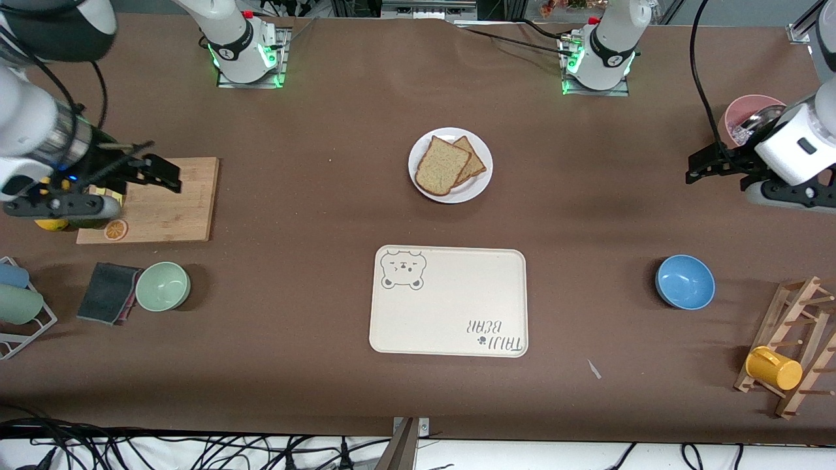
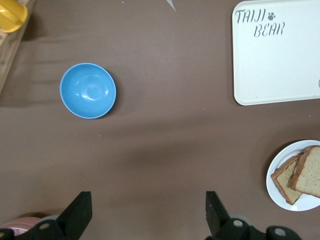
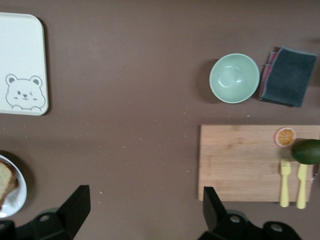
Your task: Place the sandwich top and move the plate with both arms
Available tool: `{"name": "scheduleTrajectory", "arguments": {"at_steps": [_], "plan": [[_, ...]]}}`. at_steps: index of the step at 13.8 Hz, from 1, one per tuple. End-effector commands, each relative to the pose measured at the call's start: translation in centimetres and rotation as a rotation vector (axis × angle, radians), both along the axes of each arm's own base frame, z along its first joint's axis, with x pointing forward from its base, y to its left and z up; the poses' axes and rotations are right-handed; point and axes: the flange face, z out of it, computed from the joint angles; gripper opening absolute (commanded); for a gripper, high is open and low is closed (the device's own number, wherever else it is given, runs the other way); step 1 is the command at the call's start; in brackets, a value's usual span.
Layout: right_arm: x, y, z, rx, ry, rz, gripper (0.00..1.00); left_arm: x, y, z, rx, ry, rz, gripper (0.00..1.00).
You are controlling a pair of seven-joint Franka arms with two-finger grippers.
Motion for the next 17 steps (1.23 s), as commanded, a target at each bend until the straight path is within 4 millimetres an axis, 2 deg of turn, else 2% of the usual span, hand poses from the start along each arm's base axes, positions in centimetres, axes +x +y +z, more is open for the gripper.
{"name": "scheduleTrajectory", "arguments": {"at_steps": [1,5,7,8,10,12,14,17], "plan": [[-3.2,-1.1,0.4,-0.018,0.001,0.037,1.0,1.0,-3.9,-2.6,-0.02,0.05,-0.072,1.0],[-5.9,-1.1,2.3,-0.033,-0.022,0.028,1.0,0.9,-11.3,-6.2,0.002,0.114,-0.107,1.0],[-6.2,-1.0,2.4,-0.034,-0.02,0.031,1.0,0.4,-15.0,-7.7,0.025,0.136,-0.064,1.0],[-6.1,-1.0,2.4,-0.034,-0.019,0.03,1.0,0.4,-16.0,-8.2,0.031,0.143,-0.047,1.0],[-5.9,-1.0,2.2,-0.034,-0.016,0.032,1.0,0.9,-17.1,-10.4,-0.004,0.171,-0.039,1.0],[-5.7,-0.7,2.0,-0.034,-0.02,0.035,1.0,0.9,-17.5,-11.0,-0.165,0.232,0.011,1.0],[-5.4,-0.6,1.7,-0.034,-0.017,0.036,1.0,1.1,-17.4,-11.8,-0.239,0.256,-0.014,1.0],[-4.7,-1.1,0.8,-0.036,-0.011,0.021,1.0,0.8,-17.6,-16.0,-0.457,0.336,-0.162,1.0]]}}
